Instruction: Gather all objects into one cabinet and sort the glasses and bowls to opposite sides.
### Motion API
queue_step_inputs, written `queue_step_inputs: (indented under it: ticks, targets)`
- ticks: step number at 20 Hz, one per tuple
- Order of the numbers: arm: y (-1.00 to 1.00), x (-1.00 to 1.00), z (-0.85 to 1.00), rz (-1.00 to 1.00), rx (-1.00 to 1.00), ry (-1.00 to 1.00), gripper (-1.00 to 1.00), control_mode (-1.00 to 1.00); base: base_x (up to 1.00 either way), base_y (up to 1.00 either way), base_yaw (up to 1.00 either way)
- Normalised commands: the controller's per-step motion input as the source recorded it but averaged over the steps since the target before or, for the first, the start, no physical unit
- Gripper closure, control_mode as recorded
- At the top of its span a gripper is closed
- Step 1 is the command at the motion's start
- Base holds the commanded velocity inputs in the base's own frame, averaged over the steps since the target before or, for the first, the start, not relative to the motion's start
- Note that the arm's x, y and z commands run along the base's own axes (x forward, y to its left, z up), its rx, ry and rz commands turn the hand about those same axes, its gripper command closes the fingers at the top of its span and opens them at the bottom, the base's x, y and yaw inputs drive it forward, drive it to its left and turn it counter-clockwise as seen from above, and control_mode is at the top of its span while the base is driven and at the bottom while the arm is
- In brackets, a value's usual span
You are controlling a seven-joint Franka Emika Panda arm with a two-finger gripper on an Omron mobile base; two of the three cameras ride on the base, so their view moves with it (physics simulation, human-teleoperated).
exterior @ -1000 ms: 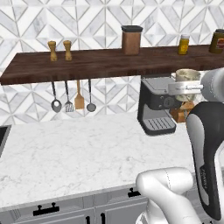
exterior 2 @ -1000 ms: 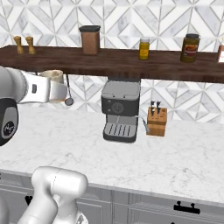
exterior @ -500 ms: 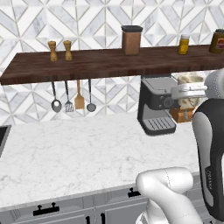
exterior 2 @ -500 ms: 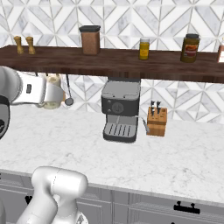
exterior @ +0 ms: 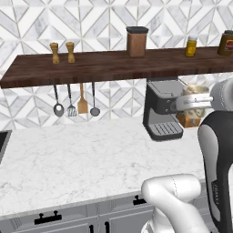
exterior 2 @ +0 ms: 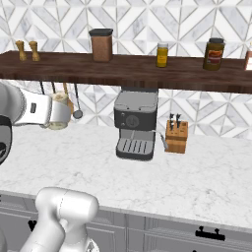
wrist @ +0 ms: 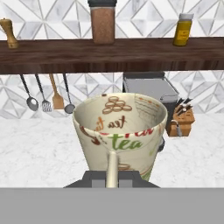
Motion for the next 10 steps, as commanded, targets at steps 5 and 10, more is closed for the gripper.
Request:
queue_step_inputs:
  ticks: [5, 10]
  targets:
    - [0.04, 0.0, -0.03, 0.0, 0.0, 0.0, 1.0, 1.0, -0.01, 0.0, 0.0]
    - [0.0, 0.0, 0.0, 0.0, 0.0, 0.0, 1.0, 1.0, -0.68, 0.0, 0.07]
